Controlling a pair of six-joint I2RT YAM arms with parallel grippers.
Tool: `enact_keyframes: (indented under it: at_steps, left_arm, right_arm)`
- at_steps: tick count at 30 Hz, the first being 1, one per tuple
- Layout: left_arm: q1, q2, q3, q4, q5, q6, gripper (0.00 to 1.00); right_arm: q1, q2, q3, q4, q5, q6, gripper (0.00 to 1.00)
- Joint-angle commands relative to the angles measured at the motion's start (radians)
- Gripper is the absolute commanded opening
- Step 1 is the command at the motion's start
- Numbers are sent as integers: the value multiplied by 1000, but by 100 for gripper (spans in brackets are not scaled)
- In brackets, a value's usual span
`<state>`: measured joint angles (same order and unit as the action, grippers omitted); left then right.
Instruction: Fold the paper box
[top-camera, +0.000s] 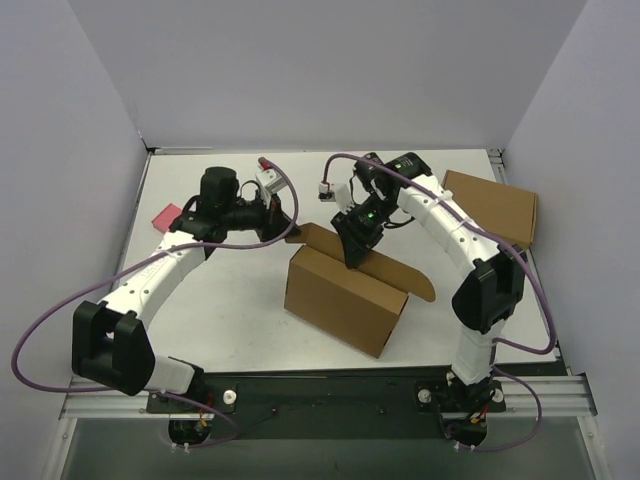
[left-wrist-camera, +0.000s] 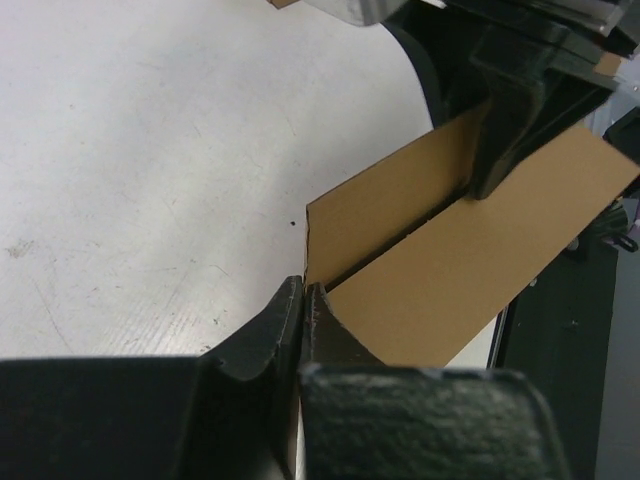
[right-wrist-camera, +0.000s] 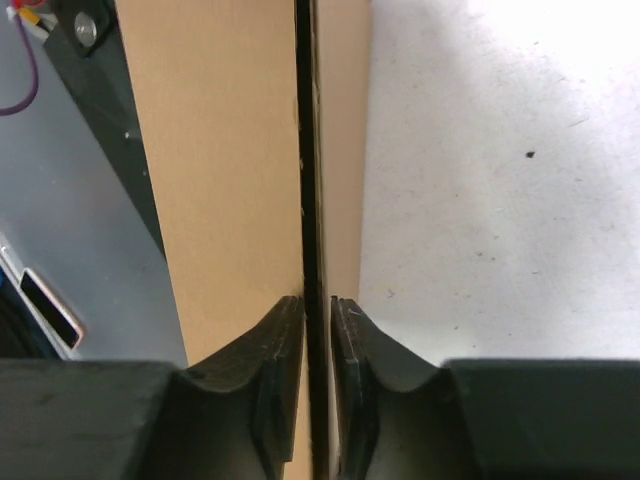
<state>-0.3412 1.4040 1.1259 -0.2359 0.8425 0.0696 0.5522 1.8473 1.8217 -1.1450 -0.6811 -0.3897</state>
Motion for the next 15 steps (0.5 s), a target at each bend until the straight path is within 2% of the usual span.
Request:
enact_keyframes:
  at_steps: [1,3,4,9,15]
  left_arm:
    - [-36,-10,32,-25,-38,55,0]
    - [-44,-40,12,-22,-55,84,0]
    - [-53,-55,2,-10,-86,88,0]
    - [-68,-190,-139,105,-138,122,0]
    - [-68,-290,-224,150,-207,128,0]
  right_arm:
    - [14,-89,-13,65,115,92,37]
    - [11,-135,-44,138,194,156,53]
    - [8,-155,-62,160,227,208,55]
    - [-29,-368,-269,284,330,308,67]
    - [-112,-606,-419,311,327,376,72]
